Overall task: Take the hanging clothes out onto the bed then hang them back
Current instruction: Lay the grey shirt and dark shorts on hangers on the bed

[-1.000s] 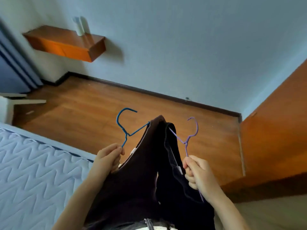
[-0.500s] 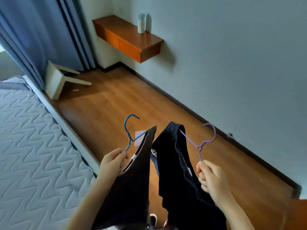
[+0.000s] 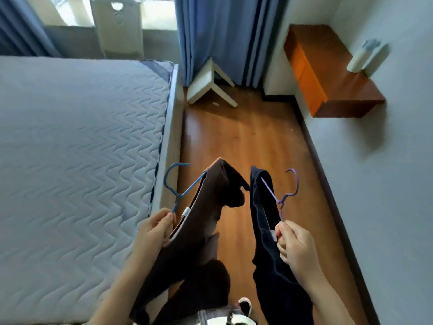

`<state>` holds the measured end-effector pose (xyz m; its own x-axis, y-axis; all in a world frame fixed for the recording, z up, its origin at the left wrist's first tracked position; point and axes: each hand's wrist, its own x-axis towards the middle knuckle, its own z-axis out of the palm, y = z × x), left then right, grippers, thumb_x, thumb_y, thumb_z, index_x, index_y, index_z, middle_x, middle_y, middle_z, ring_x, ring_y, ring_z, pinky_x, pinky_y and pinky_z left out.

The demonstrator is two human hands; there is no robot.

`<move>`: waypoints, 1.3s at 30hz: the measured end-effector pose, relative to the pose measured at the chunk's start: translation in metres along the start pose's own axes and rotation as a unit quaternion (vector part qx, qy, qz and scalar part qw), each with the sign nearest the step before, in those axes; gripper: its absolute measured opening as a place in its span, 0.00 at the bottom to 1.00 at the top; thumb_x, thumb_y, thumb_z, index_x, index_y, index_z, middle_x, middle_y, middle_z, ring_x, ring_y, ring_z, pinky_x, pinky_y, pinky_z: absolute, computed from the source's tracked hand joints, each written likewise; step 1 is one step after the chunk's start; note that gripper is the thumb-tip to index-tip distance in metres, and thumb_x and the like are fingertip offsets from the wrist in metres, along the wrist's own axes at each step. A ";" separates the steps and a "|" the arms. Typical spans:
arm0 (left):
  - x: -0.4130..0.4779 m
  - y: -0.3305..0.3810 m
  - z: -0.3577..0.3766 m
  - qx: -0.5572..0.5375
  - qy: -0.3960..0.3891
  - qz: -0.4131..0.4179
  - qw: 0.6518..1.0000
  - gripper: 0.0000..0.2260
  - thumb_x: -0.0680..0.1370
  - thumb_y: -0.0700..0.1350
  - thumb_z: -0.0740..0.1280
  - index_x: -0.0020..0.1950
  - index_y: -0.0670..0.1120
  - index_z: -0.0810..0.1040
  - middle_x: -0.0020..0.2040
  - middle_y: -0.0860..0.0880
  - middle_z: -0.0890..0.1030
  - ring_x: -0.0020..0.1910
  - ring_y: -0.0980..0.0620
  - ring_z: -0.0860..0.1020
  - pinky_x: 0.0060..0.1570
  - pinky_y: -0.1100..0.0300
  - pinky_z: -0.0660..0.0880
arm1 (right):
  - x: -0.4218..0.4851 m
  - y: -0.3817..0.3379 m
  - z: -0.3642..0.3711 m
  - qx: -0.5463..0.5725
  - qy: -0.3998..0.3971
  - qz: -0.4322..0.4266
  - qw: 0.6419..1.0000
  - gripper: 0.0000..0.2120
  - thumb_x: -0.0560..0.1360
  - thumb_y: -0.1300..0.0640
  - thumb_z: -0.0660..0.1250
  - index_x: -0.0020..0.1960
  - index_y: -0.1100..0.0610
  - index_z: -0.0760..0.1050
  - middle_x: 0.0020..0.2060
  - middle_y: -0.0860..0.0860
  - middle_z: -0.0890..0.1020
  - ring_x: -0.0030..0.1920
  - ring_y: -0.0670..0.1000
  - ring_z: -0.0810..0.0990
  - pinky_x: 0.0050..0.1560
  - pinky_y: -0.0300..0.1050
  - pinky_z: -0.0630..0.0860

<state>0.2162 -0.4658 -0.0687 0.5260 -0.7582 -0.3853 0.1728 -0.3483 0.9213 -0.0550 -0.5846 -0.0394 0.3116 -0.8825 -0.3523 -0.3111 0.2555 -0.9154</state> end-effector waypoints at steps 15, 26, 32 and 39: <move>0.239 0.077 0.031 -0.022 0.218 0.018 0.976 0.12 0.76 0.45 0.62 0.34 0.42 0.74 0.21 0.55 0.67 0.22 0.60 0.63 0.30 0.60 0.58 | 0.372 -0.115 0.018 -0.070 -0.095 -0.023 0.993 0.16 0.80 0.63 0.56 0.34 0.60 0.67 0.23 0.50 0.60 0.22 0.47 0.57 0.24 0.35 0.54; 0.506 0.204 0.003 0.004 0.279 0.049 0.959 0.10 0.73 0.50 0.60 0.37 0.47 0.77 0.21 0.54 0.69 0.22 0.58 0.65 0.29 0.60 0.61 | 0.634 -0.240 0.097 -0.051 -0.168 -0.036 0.984 0.13 0.80 0.65 0.56 0.37 0.63 0.69 0.23 0.49 0.60 0.21 0.45 0.56 0.23 0.32 0.53; 0.630 0.257 -0.008 -0.041 0.376 0.062 0.924 0.11 0.74 0.49 0.61 0.36 0.43 0.75 0.23 0.53 0.65 0.25 0.50 0.61 0.30 0.56 0.57 | 0.793 -0.315 0.160 -0.054 -0.241 -0.053 0.968 0.16 0.80 0.65 0.56 0.34 0.61 0.68 0.23 0.48 0.61 0.22 0.46 0.56 0.24 0.33 0.54; 0.756 0.363 -0.043 -0.059 0.380 0.093 0.918 0.11 0.73 0.47 0.61 0.32 0.49 0.76 0.21 0.54 0.63 0.21 0.55 0.60 0.29 0.62 0.57 | 0.930 -0.416 0.224 -0.018 -0.269 -0.080 0.960 0.15 0.80 0.66 0.56 0.35 0.61 0.66 0.23 0.49 0.59 0.22 0.46 0.55 0.23 0.33 0.54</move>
<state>0.7124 -1.1422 -0.0231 0.9774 -0.1785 -0.1133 0.0858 -0.1549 0.9842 0.5651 -1.4235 -0.0294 0.7738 -0.5745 -0.2668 -0.2485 0.1121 -0.9621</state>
